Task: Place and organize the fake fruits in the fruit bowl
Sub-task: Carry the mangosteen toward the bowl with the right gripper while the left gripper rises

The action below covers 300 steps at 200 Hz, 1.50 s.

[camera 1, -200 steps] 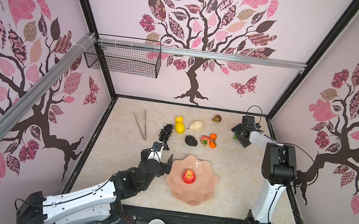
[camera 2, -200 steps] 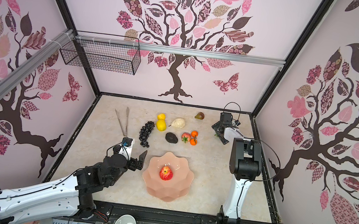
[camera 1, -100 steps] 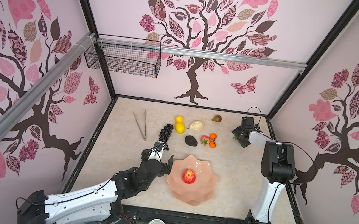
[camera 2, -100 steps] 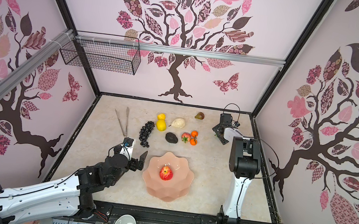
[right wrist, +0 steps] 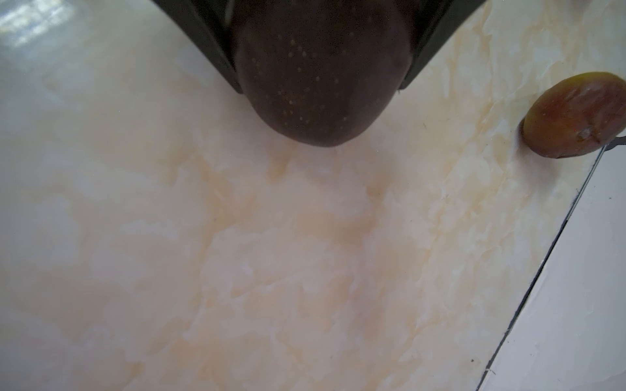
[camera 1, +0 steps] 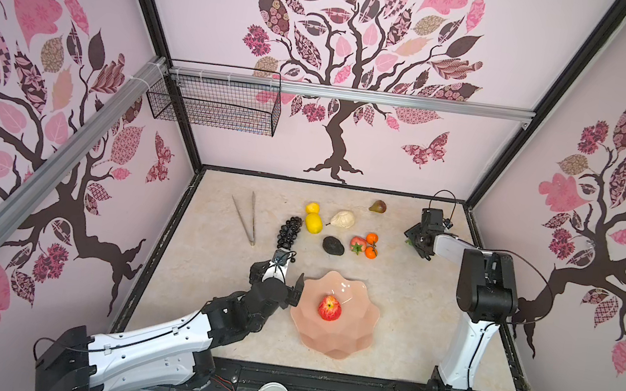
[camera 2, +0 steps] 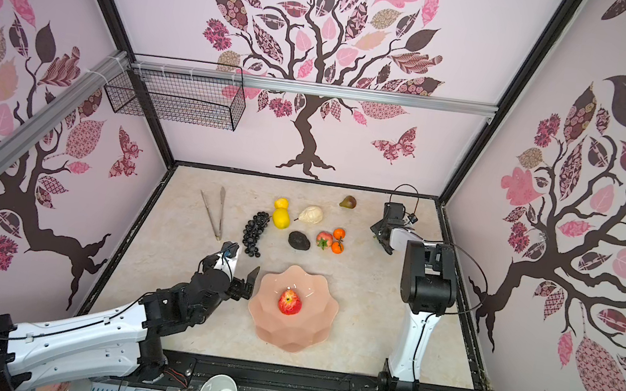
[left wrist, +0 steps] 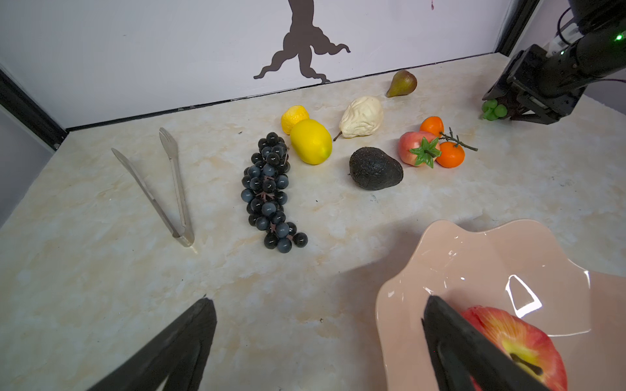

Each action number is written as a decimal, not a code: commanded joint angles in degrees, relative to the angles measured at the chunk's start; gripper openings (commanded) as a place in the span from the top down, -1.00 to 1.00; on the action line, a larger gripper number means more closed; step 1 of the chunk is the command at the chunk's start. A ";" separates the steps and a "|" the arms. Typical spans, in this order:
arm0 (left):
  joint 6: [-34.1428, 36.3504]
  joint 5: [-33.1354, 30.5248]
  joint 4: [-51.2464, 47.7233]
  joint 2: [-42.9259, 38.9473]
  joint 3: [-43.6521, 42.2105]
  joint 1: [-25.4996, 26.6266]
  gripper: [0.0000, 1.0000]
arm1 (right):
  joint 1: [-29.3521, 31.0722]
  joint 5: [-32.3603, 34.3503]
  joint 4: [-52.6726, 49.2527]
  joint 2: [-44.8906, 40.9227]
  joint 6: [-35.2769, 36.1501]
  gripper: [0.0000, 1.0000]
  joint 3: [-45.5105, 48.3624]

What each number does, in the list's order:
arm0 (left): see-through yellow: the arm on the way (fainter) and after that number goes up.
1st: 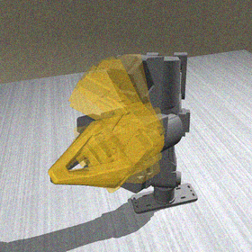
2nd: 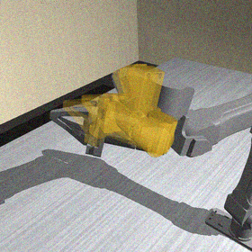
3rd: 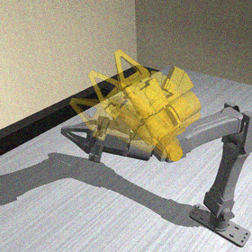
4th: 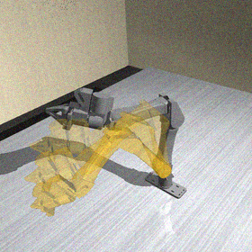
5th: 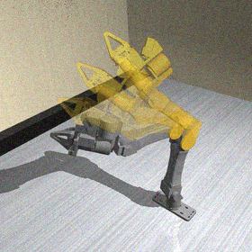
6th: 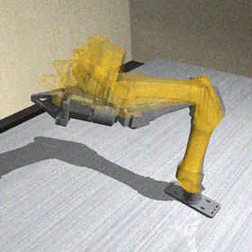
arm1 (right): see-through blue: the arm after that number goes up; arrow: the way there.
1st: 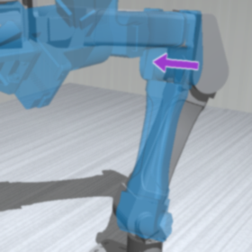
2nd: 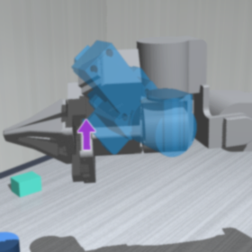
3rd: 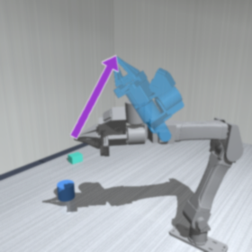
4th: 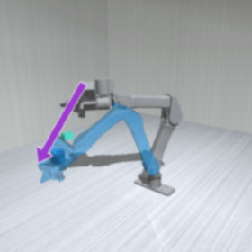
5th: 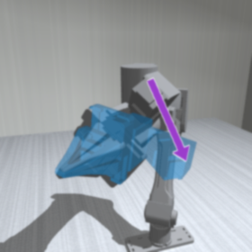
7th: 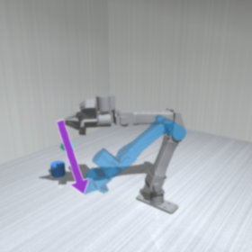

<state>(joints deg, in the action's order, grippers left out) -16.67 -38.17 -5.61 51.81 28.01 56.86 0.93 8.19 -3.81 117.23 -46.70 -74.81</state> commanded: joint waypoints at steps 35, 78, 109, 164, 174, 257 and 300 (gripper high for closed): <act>-0.21 0.73 1.28 0.98 0.73 -0.35 -0.96 | -0.39 -1.68 1.70 -5.47 0.40 -0.22 3.04; 0.43 5.64 2.60 2.38 1.02 -0.35 -0.96 | -0.36 -8.37 3.52 -10.03 -0.65 -0.21 6.76; 1.63 12.60 5.62 4.69 1.42 -0.35 -0.96 | -0.14 -16.01 6.13 -15.73 -3.76 -0.20 11.60; 2.34 22.40 8.48 10.37 7.94 -0.26 -0.93 | 4.66 -25.42 10.79 -28.50 -9.73 -0.19 23.97; 2.63 22.82 9.53 11.91 9.08 -0.26 -0.92 | 6.35 -26.71 11.69 -30.31 -10.83 -0.20 25.72; 10.27 33.24 23.99 22.46 10.55 -0.94 -0.90 | 20.56 -28.97 13.76 -44.78 -18.05 -0.19 35.88; 11.11 37.43 27.93 22.07 8.29 -1.40 -0.66 | 26.81 -27.67 13.66 -50.01 -19.83 -0.18 38.37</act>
<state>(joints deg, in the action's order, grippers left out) -7.18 -4.43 16.64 74.48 36.67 55.72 24.80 -20.21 9.61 70.72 -64.84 -37.04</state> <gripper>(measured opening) 0.851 0.613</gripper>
